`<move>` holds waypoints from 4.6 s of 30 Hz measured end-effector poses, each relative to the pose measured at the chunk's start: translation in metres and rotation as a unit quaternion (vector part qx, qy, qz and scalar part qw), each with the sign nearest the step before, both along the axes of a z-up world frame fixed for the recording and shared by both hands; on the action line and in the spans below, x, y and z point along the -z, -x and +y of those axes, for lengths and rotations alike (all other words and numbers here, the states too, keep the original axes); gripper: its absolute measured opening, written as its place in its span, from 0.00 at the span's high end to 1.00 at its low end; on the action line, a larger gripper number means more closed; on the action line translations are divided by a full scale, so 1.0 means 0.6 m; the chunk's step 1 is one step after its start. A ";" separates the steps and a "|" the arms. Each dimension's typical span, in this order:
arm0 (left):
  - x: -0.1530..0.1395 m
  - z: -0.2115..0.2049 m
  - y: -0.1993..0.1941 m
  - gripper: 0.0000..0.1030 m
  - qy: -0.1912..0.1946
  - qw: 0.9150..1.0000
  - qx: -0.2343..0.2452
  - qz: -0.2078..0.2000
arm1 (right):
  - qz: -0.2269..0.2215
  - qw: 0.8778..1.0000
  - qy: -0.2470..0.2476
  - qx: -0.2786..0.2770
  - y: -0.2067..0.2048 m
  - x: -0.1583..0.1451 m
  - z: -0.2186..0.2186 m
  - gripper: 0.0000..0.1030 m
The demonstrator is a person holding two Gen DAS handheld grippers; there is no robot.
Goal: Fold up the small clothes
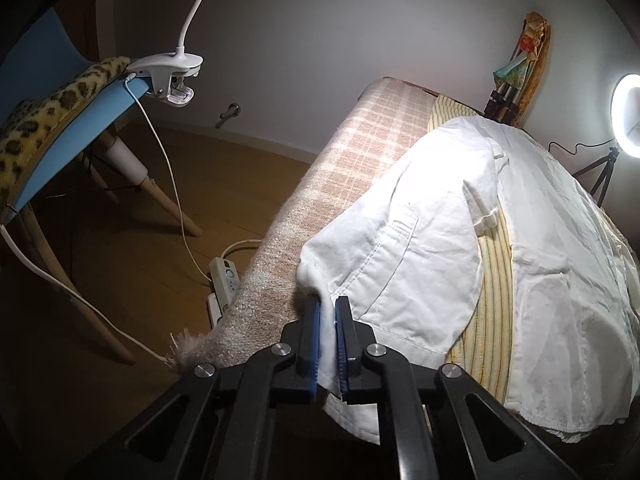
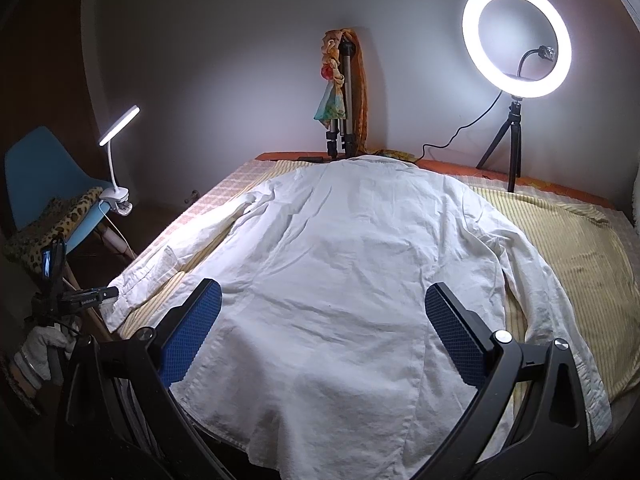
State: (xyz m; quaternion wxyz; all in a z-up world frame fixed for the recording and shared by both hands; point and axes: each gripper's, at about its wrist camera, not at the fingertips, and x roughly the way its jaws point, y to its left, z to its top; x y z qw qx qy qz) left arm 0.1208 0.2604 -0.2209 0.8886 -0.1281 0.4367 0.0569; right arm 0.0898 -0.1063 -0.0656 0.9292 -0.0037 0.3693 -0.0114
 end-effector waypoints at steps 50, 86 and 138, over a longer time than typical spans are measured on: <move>-0.040 -0.180 0.017 0.61 0.050 0.991 0.126 -0.008 | 0.209 0.952 -0.148 -0.168 -0.373 0.161 0.102 0.41; -0.005 -0.162 -0.010 0.64 0.067 0.989 0.132 -0.017 | 0.313 0.945 -0.043 -0.079 -0.586 0.305 0.187 0.93; -0.137 -0.372 0.058 1.00 0.086 0.958 0.266 -0.064 | 0.193 0.942 -0.271 -0.046 -0.473 0.235 -0.066 0.92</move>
